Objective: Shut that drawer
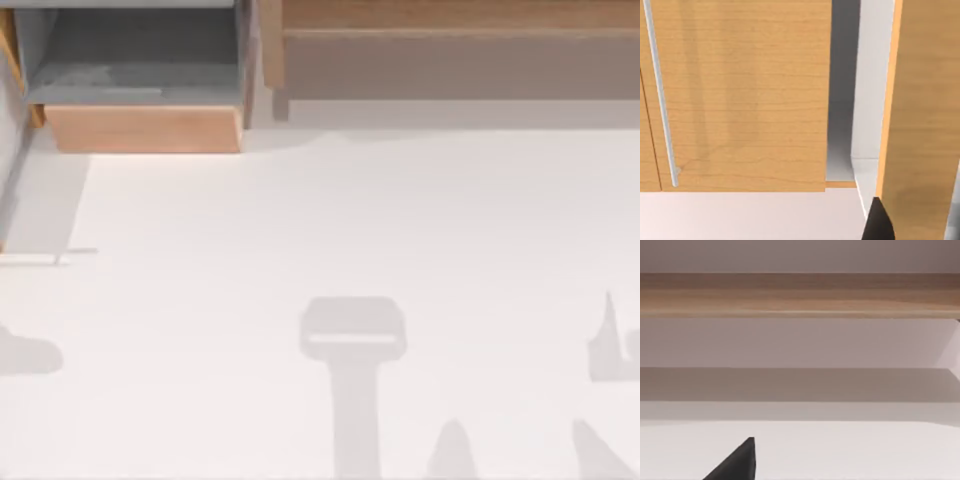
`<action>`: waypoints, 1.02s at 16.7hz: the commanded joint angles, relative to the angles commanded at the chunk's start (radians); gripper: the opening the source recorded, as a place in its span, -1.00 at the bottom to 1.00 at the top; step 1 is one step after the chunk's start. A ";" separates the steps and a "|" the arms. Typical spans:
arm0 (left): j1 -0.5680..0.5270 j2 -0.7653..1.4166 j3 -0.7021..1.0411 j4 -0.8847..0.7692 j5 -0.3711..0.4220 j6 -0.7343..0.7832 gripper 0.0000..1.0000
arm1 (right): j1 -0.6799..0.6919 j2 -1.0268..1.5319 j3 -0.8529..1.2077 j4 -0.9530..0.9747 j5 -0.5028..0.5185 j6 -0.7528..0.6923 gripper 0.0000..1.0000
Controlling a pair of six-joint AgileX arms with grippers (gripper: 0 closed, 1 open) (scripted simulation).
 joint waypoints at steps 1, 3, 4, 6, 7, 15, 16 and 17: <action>0.000 0.000 0.000 0.000 0.000 0.000 -0.96 | 0.000 0.000 0.000 0.000 0.000 0.000 1.00; 0.000 0.000 0.000 0.000 0.000 0.000 -1.00 | 0.000 0.000 0.000 0.000 0.000 0.000 1.00; 0.000 0.000 0.000 0.000 0.000 0.000 -1.00 | 0.000 0.000 0.000 0.000 0.000 0.000 1.00; 0.000 0.000 0.000 0.000 0.000 0.000 -1.00 | 0.000 0.000 0.000 0.000 0.000 0.000 1.00; 0.000 0.000 0.000 0.000 0.000 0.000 -1.00 | 0.000 0.000 0.000 0.000 0.000 0.000 1.00; -0.043 0.045 0.084 -0.056 -0.048 -0.007 -1.00 | 0.000 0.000 0.000 0.000 0.000 0.000 1.00; -0.059 0.057 0.112 -0.073 -0.063 -0.008 -1.00 | 0.000 0.000 0.000 0.000 0.000 0.000 1.00; -0.076 0.070 0.140 -0.090 -0.079 -0.009 -1.00 | 0.000 0.000 0.000 0.000 0.000 0.000 1.00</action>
